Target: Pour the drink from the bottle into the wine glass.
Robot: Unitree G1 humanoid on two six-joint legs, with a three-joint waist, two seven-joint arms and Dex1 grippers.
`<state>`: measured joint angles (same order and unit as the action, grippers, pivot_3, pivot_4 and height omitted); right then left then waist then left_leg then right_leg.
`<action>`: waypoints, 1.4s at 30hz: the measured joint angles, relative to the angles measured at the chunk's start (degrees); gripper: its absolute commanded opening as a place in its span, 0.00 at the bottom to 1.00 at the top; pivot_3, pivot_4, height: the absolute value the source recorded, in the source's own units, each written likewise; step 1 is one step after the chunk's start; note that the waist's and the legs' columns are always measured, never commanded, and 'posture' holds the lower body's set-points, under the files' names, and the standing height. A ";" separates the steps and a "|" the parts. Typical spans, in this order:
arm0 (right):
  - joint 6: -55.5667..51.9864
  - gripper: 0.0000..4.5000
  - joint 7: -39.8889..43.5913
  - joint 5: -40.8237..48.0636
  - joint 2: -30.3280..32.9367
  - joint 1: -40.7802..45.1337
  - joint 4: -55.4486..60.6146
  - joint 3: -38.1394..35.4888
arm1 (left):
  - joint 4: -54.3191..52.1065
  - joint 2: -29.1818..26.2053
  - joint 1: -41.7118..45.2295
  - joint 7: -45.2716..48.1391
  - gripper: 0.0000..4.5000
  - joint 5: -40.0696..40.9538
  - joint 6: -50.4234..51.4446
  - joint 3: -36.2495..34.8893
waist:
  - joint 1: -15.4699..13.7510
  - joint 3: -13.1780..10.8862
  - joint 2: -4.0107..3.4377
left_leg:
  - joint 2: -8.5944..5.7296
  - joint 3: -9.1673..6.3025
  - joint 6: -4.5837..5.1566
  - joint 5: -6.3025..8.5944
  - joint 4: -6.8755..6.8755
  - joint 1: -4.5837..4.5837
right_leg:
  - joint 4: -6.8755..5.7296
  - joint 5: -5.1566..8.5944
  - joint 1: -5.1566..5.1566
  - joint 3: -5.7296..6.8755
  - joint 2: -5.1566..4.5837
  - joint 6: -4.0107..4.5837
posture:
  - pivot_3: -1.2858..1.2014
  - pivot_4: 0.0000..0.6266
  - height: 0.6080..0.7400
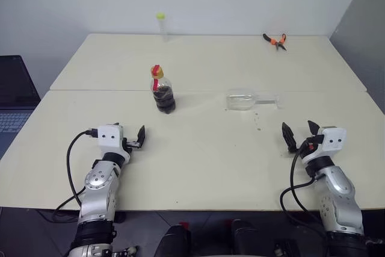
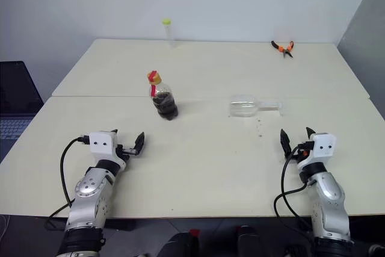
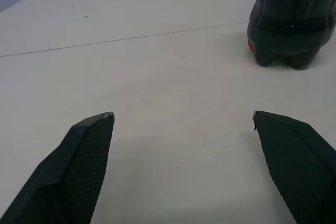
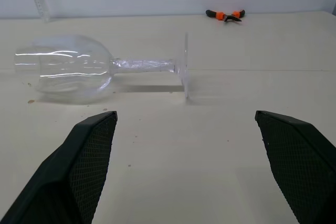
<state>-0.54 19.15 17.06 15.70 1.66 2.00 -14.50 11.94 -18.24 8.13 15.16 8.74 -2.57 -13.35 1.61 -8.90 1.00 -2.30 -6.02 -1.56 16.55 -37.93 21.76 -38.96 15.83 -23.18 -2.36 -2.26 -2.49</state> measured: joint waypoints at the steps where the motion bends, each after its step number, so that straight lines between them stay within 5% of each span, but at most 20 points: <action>1: 0.00 1.00 -0.01 0.00 0.00 0.00 0.00 0.00 | 0.00 0.04 -0.04 -0.04 0.99 -0.02 -0.53 0.00 | 0.00 0.00 0.00 | 0.00 0.00 0.00 0.00 0.00 0.00 | 0.00 0.00 0.00 0.00 0.00 0.00 | 0.52 0.24 1.00; 13: -0.19 1.00 0.05 -0.10 0.07 -0.74 0.73 0.25 | -0.54 -0.09 -1.12 3.63 0.99 1.08 -1.28 0.27 | 0.01 0.00 0.00 | 0.01 0.00 0.00 0.00 0.00 0.00 | 0.00 0.00 0.00 0.00 0.00 0.00 | 0.52 0.24 1.00; 19: -2.61 1.00 5.64 0.30 2.89 -3.04 10.80 6.04 | -0.56 -0.53 -0.32 6.24 0.99 3.86 -1.23 -0.44 | 0.02 -0.02 -0.02 | 0.02 -0.03 0.00 0.00 -0.01 0.01 | 0.01 0.00 0.00 0.02 0.00 0.00 | 0.52 0.24 1.00; 33: -24.10 1.00 17.75 16.43 16.95 -2.41 30.76 9.65 | -0.08 -0.77 7.52 13.05 0.99 7.00 2.24 2.31 | -0.10 -0.03 0.03 | -0.02 -0.08 0.00 0.00 -0.03 0.04 | 0.06 0.00 0.05 0.09 0.02 -0.01 | 0.52 0.24 1.00; 42: -27.51 1.00 18.34 19.31 17.67 -0.27 31.90 10.07 | 10.82 -0.09 16.08 12.95 0.99 4.77 1.35 4.25 | -0.15 -0.06 0.08 | -0.03 -0.09 0.00 0.00 -0.04 0.06 | 0.06 0.00 0.04 0.11 0.05 -0.01 | 0.52 0.24 1.00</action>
<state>-28.06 37.49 36.37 33.37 1.39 33.90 -4.42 22.76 -18.33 24.21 28.11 13.51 -1.22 -9.10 1.46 -8.96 1.07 -2.33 -6.11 -1.56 16.55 -37.97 21.83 -38.90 15.83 -23.14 -2.26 -2.21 -2.50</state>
